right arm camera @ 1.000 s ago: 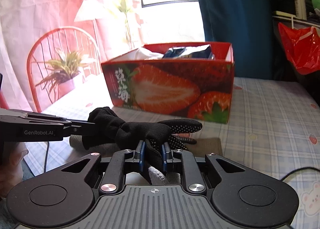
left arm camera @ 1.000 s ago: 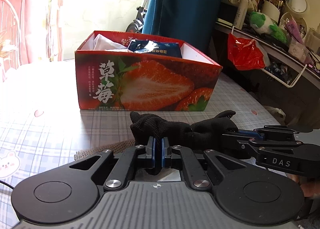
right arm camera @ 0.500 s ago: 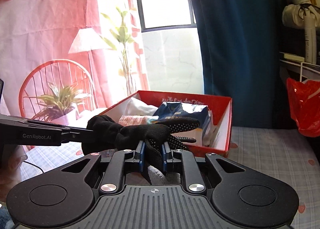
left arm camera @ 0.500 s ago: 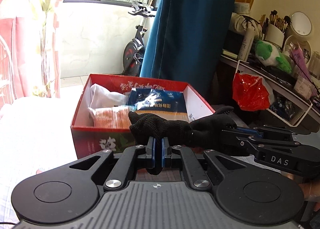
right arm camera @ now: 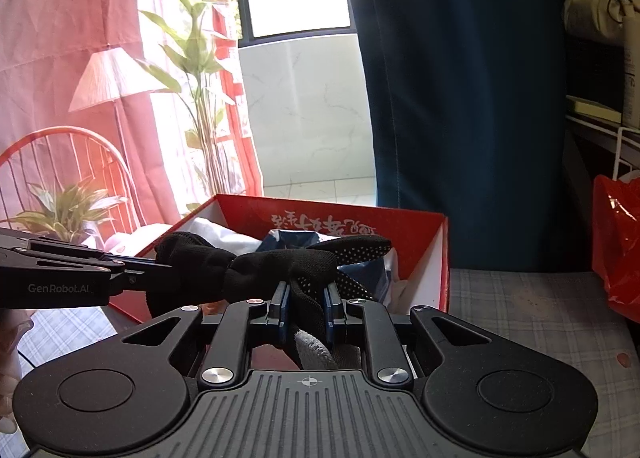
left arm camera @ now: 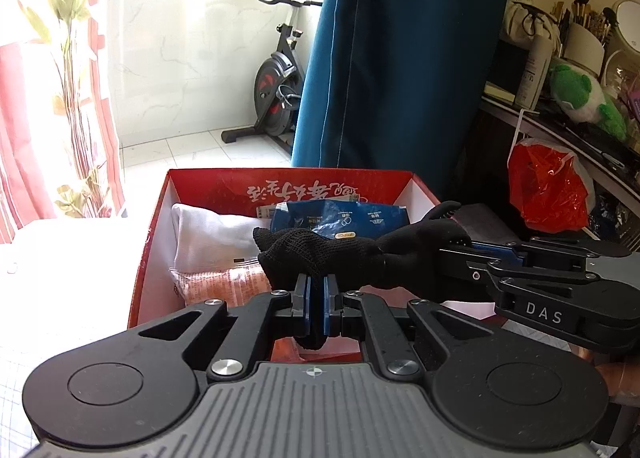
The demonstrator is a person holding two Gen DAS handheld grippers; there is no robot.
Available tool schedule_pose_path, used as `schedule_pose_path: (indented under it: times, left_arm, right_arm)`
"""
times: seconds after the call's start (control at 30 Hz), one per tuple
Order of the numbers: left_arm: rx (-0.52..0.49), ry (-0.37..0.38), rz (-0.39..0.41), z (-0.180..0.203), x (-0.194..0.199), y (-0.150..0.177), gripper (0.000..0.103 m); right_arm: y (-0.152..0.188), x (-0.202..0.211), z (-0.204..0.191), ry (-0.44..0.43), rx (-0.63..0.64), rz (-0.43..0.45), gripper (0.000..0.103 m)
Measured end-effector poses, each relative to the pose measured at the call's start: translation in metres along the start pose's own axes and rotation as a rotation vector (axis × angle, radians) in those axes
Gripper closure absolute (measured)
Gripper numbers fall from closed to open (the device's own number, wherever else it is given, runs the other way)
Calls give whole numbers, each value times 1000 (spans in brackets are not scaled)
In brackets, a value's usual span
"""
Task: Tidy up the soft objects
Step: 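Lift the black gloves with both grippers over the red box, then lower the gloves into the box and open both grippers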
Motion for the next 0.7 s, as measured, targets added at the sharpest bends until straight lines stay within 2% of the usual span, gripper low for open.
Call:
schedule_pose_path:
  times: [0.37, 0.5, 0.7]
  left_arm:
    - [13, 17, -110, -3, -38, 12, 96]
    - [42, 22, -125, -6, -45, 16, 95]
    - [9, 1, -119, -2, -45, 20, 94]
  right_arm:
    - [24, -30, 14, 34, -36, -108, 87]
    - [28, -36, 17, 25, -55, -124, 87]
    - [33, -41, 15, 56, -24, -140, 85]
Point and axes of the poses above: each gripper's, at about its wrist camera, not at the fingertips, and x roughly against the way its jaws point, z to its right, y to its underside, the point moved 9 cm from there along -x, roughly the way its jaws point, and after that the axes turned 10 degrees about -z, right-handed, at the moved point
